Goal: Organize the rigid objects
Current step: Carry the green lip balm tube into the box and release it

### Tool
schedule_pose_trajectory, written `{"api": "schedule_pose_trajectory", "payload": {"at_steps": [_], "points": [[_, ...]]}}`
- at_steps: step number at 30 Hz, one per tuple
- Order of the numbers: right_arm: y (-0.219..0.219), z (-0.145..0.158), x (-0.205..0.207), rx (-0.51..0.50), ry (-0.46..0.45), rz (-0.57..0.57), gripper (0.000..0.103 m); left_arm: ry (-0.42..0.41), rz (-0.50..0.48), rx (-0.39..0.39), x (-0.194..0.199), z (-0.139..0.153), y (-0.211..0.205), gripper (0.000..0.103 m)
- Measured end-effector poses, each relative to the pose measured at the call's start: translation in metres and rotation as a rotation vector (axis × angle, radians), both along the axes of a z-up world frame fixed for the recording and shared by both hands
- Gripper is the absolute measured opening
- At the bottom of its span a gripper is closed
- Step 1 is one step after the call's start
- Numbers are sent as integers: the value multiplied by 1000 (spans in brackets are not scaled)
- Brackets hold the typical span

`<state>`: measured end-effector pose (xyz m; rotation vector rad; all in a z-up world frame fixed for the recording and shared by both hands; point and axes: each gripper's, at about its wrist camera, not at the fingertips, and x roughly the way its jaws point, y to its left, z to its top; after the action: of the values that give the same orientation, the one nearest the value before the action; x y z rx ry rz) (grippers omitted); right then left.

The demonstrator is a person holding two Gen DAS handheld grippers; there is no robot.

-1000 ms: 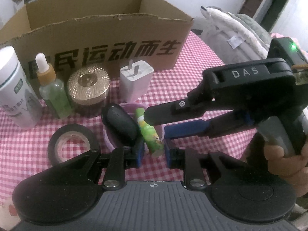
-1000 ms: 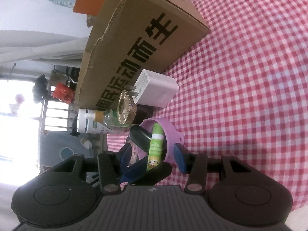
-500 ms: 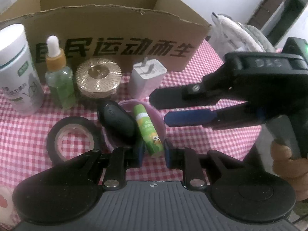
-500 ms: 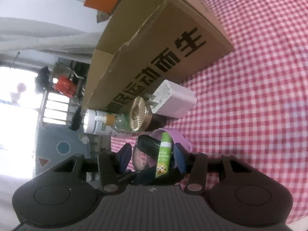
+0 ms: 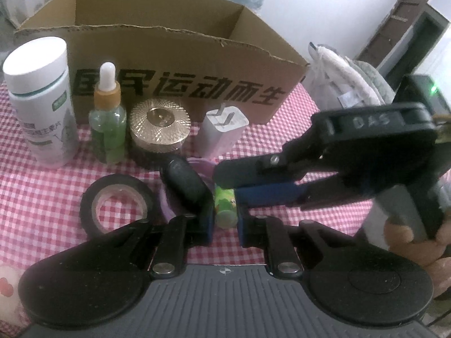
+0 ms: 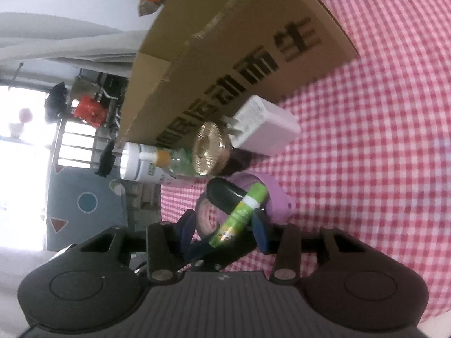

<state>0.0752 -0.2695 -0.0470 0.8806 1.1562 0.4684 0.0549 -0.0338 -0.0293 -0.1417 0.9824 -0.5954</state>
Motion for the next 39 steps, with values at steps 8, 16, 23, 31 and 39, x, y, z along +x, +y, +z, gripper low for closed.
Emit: {"api": "schedule_pose_trajectory", "payload": {"at_steps": [8, 16, 23, 31, 39], "points": [[-7, -14, -6, 99, 37, -31, 35, -56, -4, -18, -14, 18, 6, 14], [-9, 28, -30, 102, -108, -14, 32, -183, -3, -14, -42, 57, 9, 14], [4, 103, -8, 31, -337, 85, 33, -327, 76, -17, -32, 108, 14, 14], [30, 133, 87, -19, -356, 201, 33, -263, 207, -17, 49, 122, 19, 14], [67, 98, 181, -92, -185, 311, 32, -108, 253, 74, 120, 89, 32, 14]]}}
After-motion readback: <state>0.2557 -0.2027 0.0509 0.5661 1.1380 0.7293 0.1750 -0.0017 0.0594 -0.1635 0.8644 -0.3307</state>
